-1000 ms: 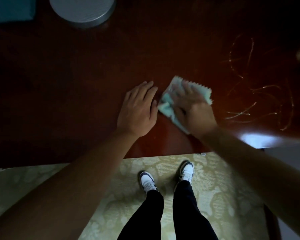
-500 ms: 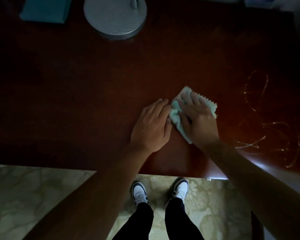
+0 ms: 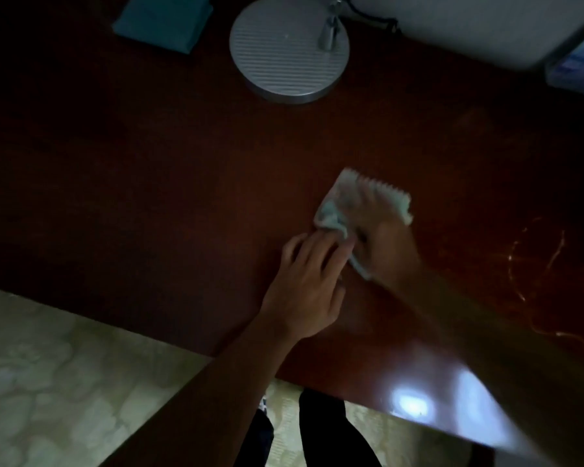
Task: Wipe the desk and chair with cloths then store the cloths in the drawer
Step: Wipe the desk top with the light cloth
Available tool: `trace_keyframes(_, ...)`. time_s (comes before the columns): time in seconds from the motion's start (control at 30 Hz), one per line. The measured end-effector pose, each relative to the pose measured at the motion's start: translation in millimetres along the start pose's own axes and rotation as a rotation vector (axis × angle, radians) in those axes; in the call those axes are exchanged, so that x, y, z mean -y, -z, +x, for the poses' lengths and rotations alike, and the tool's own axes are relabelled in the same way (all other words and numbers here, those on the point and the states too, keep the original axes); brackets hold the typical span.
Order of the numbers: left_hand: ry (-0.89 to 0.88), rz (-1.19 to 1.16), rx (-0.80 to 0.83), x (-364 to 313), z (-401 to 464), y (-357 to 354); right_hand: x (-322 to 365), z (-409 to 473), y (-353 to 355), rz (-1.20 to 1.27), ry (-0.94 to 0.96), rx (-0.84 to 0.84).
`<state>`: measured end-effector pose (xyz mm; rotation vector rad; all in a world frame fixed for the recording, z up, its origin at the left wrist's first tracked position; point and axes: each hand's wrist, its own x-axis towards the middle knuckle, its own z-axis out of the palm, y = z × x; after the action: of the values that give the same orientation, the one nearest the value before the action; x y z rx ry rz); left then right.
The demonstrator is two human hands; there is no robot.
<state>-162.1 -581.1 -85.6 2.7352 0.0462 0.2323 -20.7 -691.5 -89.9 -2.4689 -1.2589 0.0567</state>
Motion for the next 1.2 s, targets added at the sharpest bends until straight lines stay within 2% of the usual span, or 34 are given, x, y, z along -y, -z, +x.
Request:
trace_keyframes(0.07,-0.029,0.003,-0.045,0,-2,-2,17,-35,1,0.054,0.108,0.053)
trace_keyframes(0.17,-0.002,0.012,-0.038,0,-1,-5,-6,-38,15,0.035,0.31,0.12)
trace_keyframes(0.23,0.049,0.041,-0.002,0,1,-5,-35,4,21,-0.017,0.203,0.136)
trace_keyframes(0.3,0.106,0.053,0.005,-1,2,-5,-69,66,23,-0.068,0.049,0.048)
trace_keyframes(0.37,0.147,0.044,0.001,-2,3,-4,-91,120,22,-0.081,0.006,-0.012)
trace_keyframes(0.43,0.16,0.05,0.006,-1,2,-4,-80,146,12,-0.084,0.008,-0.042)
trace_keyframes(0.5,0.142,0.073,0.013,1,2,-5,-44,128,-2,-0.021,0.103,-0.044)
trace_keyframes(0.57,0.099,0.086,0.006,0,1,-6,-11,82,-8,0.074,0.278,0.034)
trace_keyframes(0.63,0.042,0.085,0.007,-2,-2,-6,-3,42,-4,0.108,0.408,0.105)
trace_keyframes(0.7,0.045,0.077,-0.015,-1,-6,-3,-14,46,3,0.088,0.466,0.137)
trace_keyframes(0.77,0.12,0.097,-0.075,11,-7,4,-28,82,6,0.031,0.317,0.148)
trace_keyframes(0.83,0.254,0.126,-0.126,30,-9,17,-38,129,7,-0.004,0.162,0.083)
trace_keyframes(0.9,0.389,0.134,-0.147,47,-13,27,-33,153,0,0.003,0.093,0.007)
trace_keyframes(0.97,0.5,0.08,-0.131,54,-16,31,-8,135,-13,-0.003,0.104,-0.022)
trace_keyframes(1.03,0.549,0.028,-0.129,55,-19,32,27,78,-23,0.045,0.239,0.001)
trace_keyframes(1.13,0.544,0.0,-0.114,55,-18,33,65,-36,-20,0.083,0.443,0.208)
trace_keyframes(1.2,0.498,0.014,-0.091,56,-18,33,66,-82,-13,0.114,0.503,0.257)
